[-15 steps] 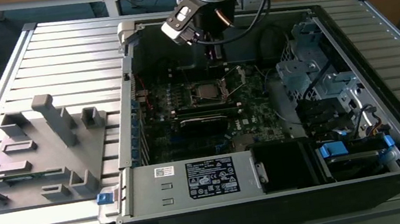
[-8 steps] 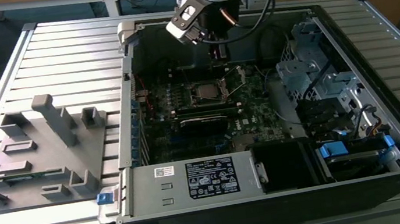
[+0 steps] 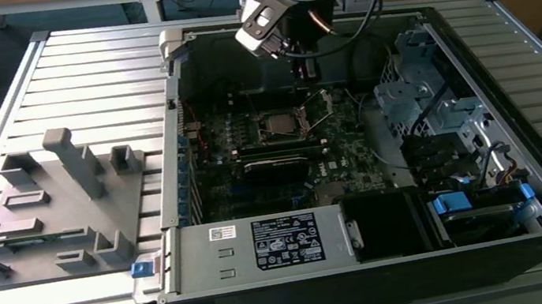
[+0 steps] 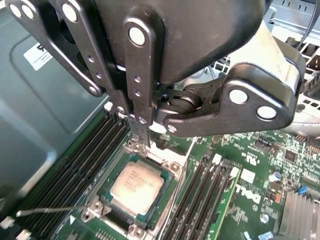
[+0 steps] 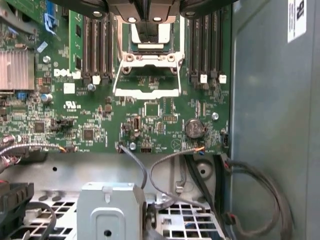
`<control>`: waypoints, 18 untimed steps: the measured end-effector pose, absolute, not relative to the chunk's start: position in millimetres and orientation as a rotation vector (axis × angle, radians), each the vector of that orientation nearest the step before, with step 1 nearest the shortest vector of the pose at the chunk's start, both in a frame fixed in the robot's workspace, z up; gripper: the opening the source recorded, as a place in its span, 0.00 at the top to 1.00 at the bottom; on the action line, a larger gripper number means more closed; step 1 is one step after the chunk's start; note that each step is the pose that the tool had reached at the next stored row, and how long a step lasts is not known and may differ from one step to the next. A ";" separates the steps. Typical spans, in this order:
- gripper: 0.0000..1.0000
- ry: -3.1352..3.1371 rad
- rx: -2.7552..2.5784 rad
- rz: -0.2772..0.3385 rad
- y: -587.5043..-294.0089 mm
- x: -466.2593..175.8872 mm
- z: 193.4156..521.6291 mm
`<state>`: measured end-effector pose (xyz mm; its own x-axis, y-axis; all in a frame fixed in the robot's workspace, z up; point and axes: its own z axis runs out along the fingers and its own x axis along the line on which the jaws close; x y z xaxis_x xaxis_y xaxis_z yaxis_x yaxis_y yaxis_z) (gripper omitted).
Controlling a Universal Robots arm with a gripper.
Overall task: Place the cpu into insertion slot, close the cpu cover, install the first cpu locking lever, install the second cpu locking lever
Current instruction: 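Close the cpu cover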
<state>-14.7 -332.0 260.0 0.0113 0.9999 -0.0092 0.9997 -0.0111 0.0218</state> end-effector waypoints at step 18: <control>0.90 2.193 2.218 0.014 -329.1 23.5 258.9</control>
